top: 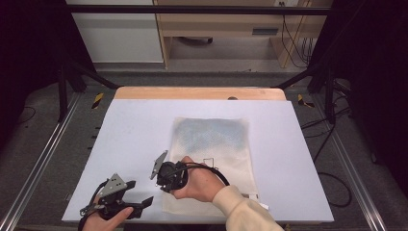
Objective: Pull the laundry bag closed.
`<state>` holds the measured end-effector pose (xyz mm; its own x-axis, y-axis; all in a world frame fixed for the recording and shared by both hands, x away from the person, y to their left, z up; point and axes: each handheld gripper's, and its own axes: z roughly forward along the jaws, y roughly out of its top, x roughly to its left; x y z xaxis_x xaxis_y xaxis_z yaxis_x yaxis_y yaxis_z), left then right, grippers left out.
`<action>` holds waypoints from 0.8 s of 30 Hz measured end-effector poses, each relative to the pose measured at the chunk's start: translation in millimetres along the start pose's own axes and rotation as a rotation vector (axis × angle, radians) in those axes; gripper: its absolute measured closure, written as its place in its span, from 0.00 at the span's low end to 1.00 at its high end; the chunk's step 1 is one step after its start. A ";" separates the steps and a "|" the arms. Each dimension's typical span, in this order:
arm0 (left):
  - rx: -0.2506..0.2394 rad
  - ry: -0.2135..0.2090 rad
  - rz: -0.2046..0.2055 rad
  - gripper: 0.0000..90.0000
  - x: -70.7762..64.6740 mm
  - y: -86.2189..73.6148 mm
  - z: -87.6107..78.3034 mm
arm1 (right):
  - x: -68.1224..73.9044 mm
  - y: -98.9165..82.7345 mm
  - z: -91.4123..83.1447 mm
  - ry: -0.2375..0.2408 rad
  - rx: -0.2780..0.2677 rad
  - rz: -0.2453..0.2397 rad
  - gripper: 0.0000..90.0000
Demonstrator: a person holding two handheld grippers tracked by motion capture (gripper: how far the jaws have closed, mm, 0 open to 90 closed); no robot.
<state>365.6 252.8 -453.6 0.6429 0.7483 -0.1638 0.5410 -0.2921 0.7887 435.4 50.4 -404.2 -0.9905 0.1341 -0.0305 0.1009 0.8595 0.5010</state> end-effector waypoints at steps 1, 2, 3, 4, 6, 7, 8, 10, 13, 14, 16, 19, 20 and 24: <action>0.000 -0.016 -0.011 0.12 -0.5 -0.4 1.5 | 0.0 0.0 0.0 0.000 0.000 0.000 0.91; 0.001 -0.046 -0.025 0.12 -1.4 -1.0 4.1 | -0.1 0.1 -0.5 0.000 0.000 0.002 0.91; 0.000 -0.064 -0.033 0.13 -2.7 -1.4 6.1 | -0.3 0.1 -1.1 -0.001 -0.002 0.006 0.91; -0.001 -0.075 -0.038 0.14 -3.7 -1.7 7.7 | -0.6 0.1 -1.6 -0.002 -0.004 0.005 0.91; 0.000 -0.118 -0.055 0.15 -6.5 -1.8 12.0 | -0.8 -0.1 -2.2 -0.004 -0.004 0.003 0.91; -0.009 -0.146 -0.069 0.16 -8.1 -1.4 14.4 | -0.8 -0.2 -2.4 -0.002 -0.005 0.002 0.91; -0.014 -0.162 -0.078 0.18 -9.0 -1.0 15.6 | -0.8 -0.3 -3.0 -0.002 -0.006 0.001 0.91; -0.021 -0.194 -0.095 0.20 -10.9 -0.3 18.9 | -0.6 -0.4 -3.6 -0.007 -0.004 0.003 0.91; -0.007 -0.195 -0.079 0.21 -14.1 0.6 24.2 | -0.6 -0.3 -4.1 -0.002 -0.006 0.002 0.91; -0.007 -0.199 -0.079 0.21 -14.4 1.1 25.2 | -0.6 -0.3 -4.0 -0.002 -0.005 0.001 0.91; -0.013 -0.200 -0.077 0.22 -15.7 2.5 27.6 | -0.2 -0.1 -4.3 -0.003 -0.005 0.000 0.91; -0.009 -0.200 -0.074 0.22 -16.5 3.8 31.5 | 0.4 -0.4 -5.3 -0.011 -0.009 0.000 0.91; 0.002 -0.197 -0.075 0.22 -17.2 3.2 35.0 | 0.5 -0.5 -5.8 -0.015 -0.009 0.002 0.91; 0.007 -0.203 -0.083 0.22 -17.1 3.3 39.2 | 1.1 -0.5 -6.4 -0.012 -0.016 0.001 0.91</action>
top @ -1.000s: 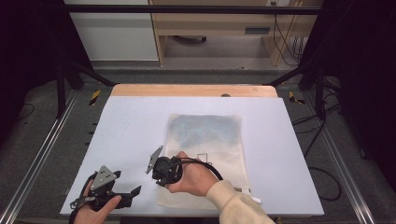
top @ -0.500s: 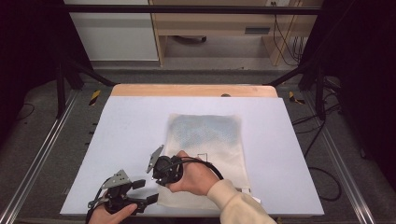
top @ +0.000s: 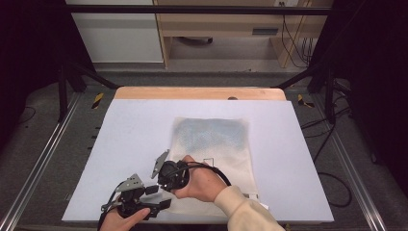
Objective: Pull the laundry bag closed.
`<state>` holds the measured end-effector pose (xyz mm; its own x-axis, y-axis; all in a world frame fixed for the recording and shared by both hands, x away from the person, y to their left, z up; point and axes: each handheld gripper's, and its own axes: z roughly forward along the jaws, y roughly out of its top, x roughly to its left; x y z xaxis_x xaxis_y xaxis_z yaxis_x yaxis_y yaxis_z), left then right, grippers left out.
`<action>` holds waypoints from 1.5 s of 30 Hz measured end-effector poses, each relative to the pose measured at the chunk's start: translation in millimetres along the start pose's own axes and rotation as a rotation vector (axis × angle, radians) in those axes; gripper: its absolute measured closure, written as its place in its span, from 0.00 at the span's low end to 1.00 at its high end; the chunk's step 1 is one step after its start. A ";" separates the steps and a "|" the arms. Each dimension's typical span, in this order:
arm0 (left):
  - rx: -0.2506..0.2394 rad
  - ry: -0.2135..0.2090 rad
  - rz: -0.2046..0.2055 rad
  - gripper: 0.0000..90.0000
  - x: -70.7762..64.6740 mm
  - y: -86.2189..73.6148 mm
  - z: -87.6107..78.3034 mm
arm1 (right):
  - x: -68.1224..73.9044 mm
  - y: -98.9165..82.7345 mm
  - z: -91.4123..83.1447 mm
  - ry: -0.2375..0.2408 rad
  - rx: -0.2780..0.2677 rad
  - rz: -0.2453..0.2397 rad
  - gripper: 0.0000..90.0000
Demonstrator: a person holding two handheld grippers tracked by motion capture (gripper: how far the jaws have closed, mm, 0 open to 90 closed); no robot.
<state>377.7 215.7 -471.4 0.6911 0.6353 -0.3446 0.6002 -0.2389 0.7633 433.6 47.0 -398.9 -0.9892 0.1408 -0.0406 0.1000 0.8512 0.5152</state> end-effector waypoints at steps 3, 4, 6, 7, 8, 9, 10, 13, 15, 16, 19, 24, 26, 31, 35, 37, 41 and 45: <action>-0.005 -0.005 -0.006 0.23 1.4 1.3 3.2 | 0.5 0.1 -0.4 0.000 -0.004 -0.002 0.91; -0.002 -0.010 -0.008 0.23 1.8 1.5 4.3 | 0.5 0.1 -0.4 0.000 -0.004 -0.002 0.91; -0.011 -0.013 -0.018 0.25 2.6 1.4 6.1 | 0.2 -0.2 -1.1 -0.004 -0.007 -0.006 0.91; -0.010 -0.020 -0.017 0.27 2.9 1.6 6.8 | 0.0 -0.4 -1.6 -0.005 -0.007 -0.006 0.91; -0.008 -0.024 -0.018 0.28 2.9 1.7 7.7 | 0.4 -0.6 -2.2 -0.007 -0.008 -0.002 0.91; -0.010 -0.027 -0.017 0.28 3.0 1.9 8.3 | 0.4 -0.6 -2.2 -0.007 -0.008 -0.002 0.91; -0.011 -0.034 -0.020 0.29 3.0 2.2 8.5 | 0.5 -0.7 -2.6 -0.006 -0.008 -0.007 0.91; -0.015 -0.048 -0.031 0.29 3.4 2.8 9.1 | 0.6 -0.8 -2.7 -0.005 -0.009 -0.013 0.91; -0.018 -0.057 -0.035 0.28 4.2 3.6 8.8 | 0.7 -0.8 -3.0 -0.007 -0.010 -0.011 0.91; -0.020 -0.065 -0.037 0.29 4.4 3.7 9.1 | 0.8 -0.8 -3.3 -0.007 -0.010 -0.008 0.91; -0.013 -0.076 -0.043 0.28 4.3 3.2 12.4 | 0.2 -1.2 -4.2 -0.006 -0.014 -0.012 0.91; 0.003 -0.100 -0.063 0.28 2.5 1.4 21.7 | 0.9 -1.6 -5.5 -0.007 -0.012 -0.002 0.91; 0.001 -0.102 -0.063 0.28 1.3 1.5 24.0 | 0.9 -1.8 -5.9 -0.004 -0.012 -0.002 0.91; -0.026 -0.124 -0.077 0.31 3.8 4.3 23.9 | 1.3 -1.9 -5.6 -0.004 -0.014 -0.003 0.91; -0.034 -0.133 -0.083 0.37 6.0 5.0 23.8 | 0.6 -2.3 -5.9 -0.007 -0.015 -0.011 0.91; -0.033 -0.143 -0.083 0.39 6.8 5.1 24.8 | 0.6 -2.4 -5.9 -0.007 -0.014 -0.011 0.91; -0.034 -0.150 -0.083 0.48 7.5 5.8 26.2 | 0.8 -2.7 -5.2 -0.004 -0.017 -0.008 0.91; -0.026 -0.160 -0.104 0.53 9.8 5.7 30.7 | 0.5 -2.7 -4.6 -0.006 -0.017 -0.007 0.91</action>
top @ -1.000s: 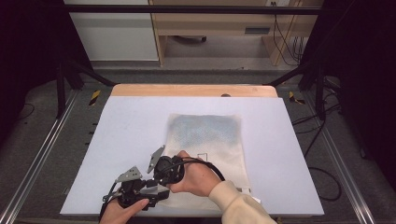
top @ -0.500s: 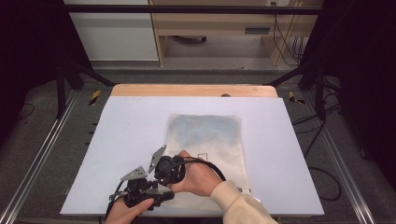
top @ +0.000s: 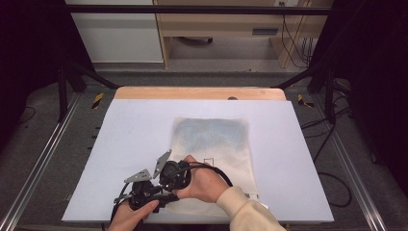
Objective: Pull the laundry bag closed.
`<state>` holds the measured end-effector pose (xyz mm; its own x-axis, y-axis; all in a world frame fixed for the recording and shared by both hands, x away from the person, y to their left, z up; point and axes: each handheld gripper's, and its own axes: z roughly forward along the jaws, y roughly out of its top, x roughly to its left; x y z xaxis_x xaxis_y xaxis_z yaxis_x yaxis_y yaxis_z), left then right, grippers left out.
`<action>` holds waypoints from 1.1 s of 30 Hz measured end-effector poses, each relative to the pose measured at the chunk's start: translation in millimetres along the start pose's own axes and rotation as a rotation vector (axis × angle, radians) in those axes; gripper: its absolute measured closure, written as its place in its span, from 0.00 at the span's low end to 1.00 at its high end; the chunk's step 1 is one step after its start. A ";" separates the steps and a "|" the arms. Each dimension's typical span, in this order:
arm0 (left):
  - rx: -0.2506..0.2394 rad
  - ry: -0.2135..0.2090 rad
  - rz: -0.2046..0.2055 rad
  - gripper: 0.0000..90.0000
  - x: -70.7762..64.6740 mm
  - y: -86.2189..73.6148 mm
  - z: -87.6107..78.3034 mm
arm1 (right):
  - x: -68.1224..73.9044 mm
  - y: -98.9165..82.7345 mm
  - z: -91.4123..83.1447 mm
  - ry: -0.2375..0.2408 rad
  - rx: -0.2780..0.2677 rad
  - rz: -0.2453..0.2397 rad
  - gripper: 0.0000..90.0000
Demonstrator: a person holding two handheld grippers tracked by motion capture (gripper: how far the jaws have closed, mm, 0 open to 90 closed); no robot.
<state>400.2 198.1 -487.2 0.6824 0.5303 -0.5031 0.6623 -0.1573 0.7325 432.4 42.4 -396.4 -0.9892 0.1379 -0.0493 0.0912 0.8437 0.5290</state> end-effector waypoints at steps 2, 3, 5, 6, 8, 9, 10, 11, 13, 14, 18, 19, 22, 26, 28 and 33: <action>0.003 0.000 0.000 0.56 0.3 -0.4 -0.3 | 0.3 -0.2 0.0 -0.001 -0.001 0.002 0.91; 0.002 -0.002 -0.001 0.58 0.6 -0.6 -0.3 | 0.2 -0.5 0.0 -0.001 -0.007 -0.001 0.91; 0.003 -0.002 -0.003 0.64 1.0 -0.8 -0.6 | 0.4 -0.9 -0.7 -0.001 -0.007 0.002 0.91; 0.004 -0.003 -0.004 0.65 1.5 -0.7 -1.2 | 0.5 -1.1 -1.0 -0.001 -0.009 0.003 0.91; 0.001 -0.004 -0.008 0.67 2.5 -0.4 -2.5 | 0.5 -1.3 -1.7 0.000 -0.006 0.002 0.91; 0.003 -0.005 -0.005 0.68 3.2 -0.2 -2.8 | 0.1 -1.6 -2.3 0.000 -0.002 -0.003 0.91; 0.003 -0.006 -0.008 0.69 3.4 -0.4 -2.6 | -0.1 -1.9 -2.6 -0.001 -0.002 -0.003 0.91; 0.005 -0.006 -0.007 0.71 3.7 -0.5 -2.4 | 0.0 -2.0 -2.9 -0.002 -0.001 0.001 0.91; 0.010 -0.005 -0.008 0.74 4.4 -0.6 -2.1 | 0.1 -2.4 -2.4 -0.002 -0.003 0.000 0.91; 0.010 -0.004 -0.010 0.74 4.7 -0.6 -1.8 | 0.1 -2.4 -2.4 -0.002 -0.003 0.000 0.91; 0.012 -0.008 -0.018 0.80 6.9 -0.8 -1.3 | 0.1 -2.4 -1.3 -0.003 -0.005 -0.001 0.91; 0.012 -0.009 -0.018 0.82 7.0 -0.7 -1.4 | 0.2 -2.5 -1.2 -0.005 -0.004 0.000 0.91; 0.014 -0.009 -0.014 0.84 7.5 -0.4 -1.0 | -0.2 -3.3 -1.4 -0.005 -0.009 -0.005 0.91; 0.017 -0.004 -0.011 0.88 8.0 -0.1 -0.5 | -0.8 -5.3 -1.2 -0.006 -0.009 -0.008 0.91; 0.016 -0.006 -0.010 0.89 8.1 0.2 -0.7 | -0.7 -6.1 -1.3 -0.007 -0.010 -0.010 0.91; 0.018 -0.008 -0.018 0.91 8.4 0.8 -1.6 | 0.0 -8.6 -1.0 -0.019 -0.016 -0.022 0.91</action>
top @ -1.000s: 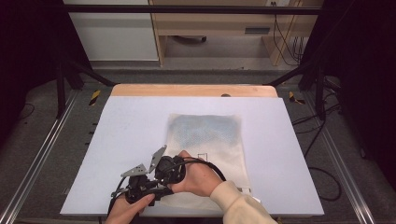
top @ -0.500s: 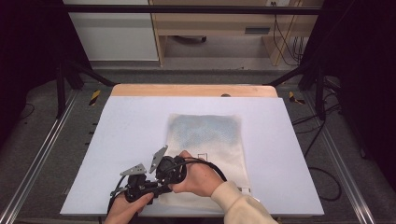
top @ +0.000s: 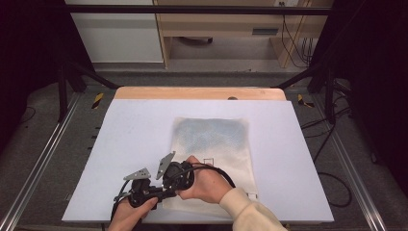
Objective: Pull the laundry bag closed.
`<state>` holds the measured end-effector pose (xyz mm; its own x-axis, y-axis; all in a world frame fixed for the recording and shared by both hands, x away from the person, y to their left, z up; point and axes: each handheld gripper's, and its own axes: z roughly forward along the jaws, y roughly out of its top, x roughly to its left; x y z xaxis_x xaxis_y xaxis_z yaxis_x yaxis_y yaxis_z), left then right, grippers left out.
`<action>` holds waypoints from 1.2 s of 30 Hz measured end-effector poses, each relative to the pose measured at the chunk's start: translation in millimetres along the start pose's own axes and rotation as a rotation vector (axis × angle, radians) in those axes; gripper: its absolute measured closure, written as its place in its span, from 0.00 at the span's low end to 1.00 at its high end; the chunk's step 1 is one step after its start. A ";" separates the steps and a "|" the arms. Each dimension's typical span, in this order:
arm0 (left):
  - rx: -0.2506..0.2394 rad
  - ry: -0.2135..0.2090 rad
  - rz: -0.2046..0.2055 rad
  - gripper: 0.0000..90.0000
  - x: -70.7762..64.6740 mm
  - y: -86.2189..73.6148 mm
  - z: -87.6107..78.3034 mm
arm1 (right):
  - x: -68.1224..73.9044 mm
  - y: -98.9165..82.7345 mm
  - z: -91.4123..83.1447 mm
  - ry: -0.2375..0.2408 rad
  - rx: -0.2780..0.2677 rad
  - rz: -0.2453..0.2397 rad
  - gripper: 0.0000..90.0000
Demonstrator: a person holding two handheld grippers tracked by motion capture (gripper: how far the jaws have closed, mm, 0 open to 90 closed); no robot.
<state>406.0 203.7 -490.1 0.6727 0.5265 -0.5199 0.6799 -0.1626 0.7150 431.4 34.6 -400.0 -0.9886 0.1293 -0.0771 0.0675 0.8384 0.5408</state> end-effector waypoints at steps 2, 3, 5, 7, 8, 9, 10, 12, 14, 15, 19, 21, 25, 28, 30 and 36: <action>0.005 0.003 0.007 0.91 0.5 0.1 -0.3 | 0.4 -1.6 0.7 -0.005 0.002 -0.009 0.91; 0.007 0.004 0.008 0.91 0.5 0.1 -0.3 | 0.7 -2.3 1.1 -0.006 0.000 -0.008 0.91; 0.008 0.006 0.008 0.92 0.7 0.1 -0.7 | 0.8 -3.6 1.5 -0.010 0.003 -0.010 0.91; 0.007 0.007 0.007 0.92 1.1 0.2 -1.0 | 0.4 -4.5 1.8 -0.006 0.003 -0.015 0.91; 0.006 0.007 0.007 0.93 1.3 0.2 -1.3 | 0.3 -4.4 1.6 -0.006 0.005 -0.015 0.91; 0.007 0.008 0.007 0.93 1.5 0.2 -1.5 | 0.2 -4.4 1.7 -0.005 0.005 -0.016 0.91; 0.007 0.009 0.005 0.93 1.5 0.2 -1.7 | 0.2 -4.3 1.8 -0.004 0.007 -0.019 0.91; 0.010 0.012 0.006 0.93 1.6 0.1 -1.7 | 0.3 -4.1 1.9 -0.003 0.011 -0.020 0.91; 0.013 0.012 0.005 0.93 2.0 0.1 -1.7 | 0.4 -3.5 2.2 -0.007 0.013 -0.023 0.91; 0.012 0.013 0.002 0.93 2.2 0.0 -1.8 | 1.0 -3.1 2.4 -0.008 0.014 -0.022 0.91; 0.010 0.012 -0.002 0.93 2.6 0.0 -2.5 | 2.1 -0.6 1.7 -0.015 0.027 -0.032 0.91; 0.010 0.012 -0.001 0.94 2.7 0.0 -2.6 | 2.5 -1.1 1.3 -0.017 0.033 -0.044 0.91; 0.001 0.011 -0.008 0.94 2.8 0.4 -3.8 | 2.4 -2.8 0.5 -0.019 0.037 -0.047 0.91; -0.006 0.010 -0.008 0.94 3.6 1.1 -5.4 | 1.8 -4.5 -1.5 -0.022 0.038 -0.043 0.91; -0.007 0.008 -0.006 0.94 3.1 1.5 -5.6 | 1.3 -5.6 -2.8 -0.021 0.036 -0.042 0.91; -0.010 -0.001 -0.008 0.93 2.7 2.0 -6.2 | 1.3 -10.0 -3.5 -0.023 0.041 -0.047 0.91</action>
<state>407.3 209.9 -487.1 0.6676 0.5271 -0.5259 0.6823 -0.1504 0.7154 429.0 24.5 -402.6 -0.9876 0.1004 -0.1209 0.0266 0.8650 0.5011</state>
